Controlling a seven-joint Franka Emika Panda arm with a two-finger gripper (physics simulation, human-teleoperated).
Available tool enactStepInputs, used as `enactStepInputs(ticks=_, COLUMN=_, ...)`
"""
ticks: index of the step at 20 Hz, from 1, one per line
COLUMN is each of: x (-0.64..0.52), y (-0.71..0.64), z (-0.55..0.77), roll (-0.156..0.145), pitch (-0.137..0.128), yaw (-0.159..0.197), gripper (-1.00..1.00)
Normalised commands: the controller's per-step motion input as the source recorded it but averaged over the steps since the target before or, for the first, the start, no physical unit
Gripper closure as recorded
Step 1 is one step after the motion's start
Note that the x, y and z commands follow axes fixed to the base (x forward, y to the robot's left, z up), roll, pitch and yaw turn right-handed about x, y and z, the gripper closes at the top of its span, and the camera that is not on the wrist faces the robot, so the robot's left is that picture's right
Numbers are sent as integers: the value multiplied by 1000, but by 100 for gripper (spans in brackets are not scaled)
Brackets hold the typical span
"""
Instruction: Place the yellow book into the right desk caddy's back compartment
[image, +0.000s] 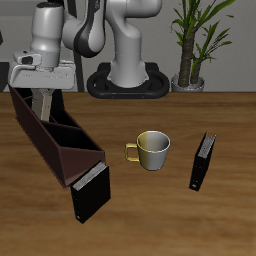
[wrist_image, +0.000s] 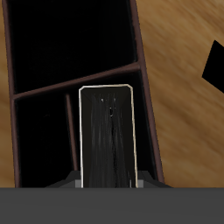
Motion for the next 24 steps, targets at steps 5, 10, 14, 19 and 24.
enactStepInputs(ticks=5, x=33, y=-174, z=-290, roll=-42, pitch=37, yaw=0, gripper=100)
enactStepInputs(ticks=10, x=16, y=-162, z=-246, roll=-53, pitch=47, yaw=-7, gripper=100)
enactStepInputs(ticks=14, x=-14, y=-116, z=-125, roll=-54, pitch=44, yaw=-16, gripper=100)
enactStepInputs(ticks=19, x=58, y=-91, z=-33, roll=-54, pitch=25, yaw=-37, gripper=-100)
enactStepInputs(ticks=24, x=-23, y=-77, z=37, roll=-44, pitch=-3, yaw=-25, gripper=-100)
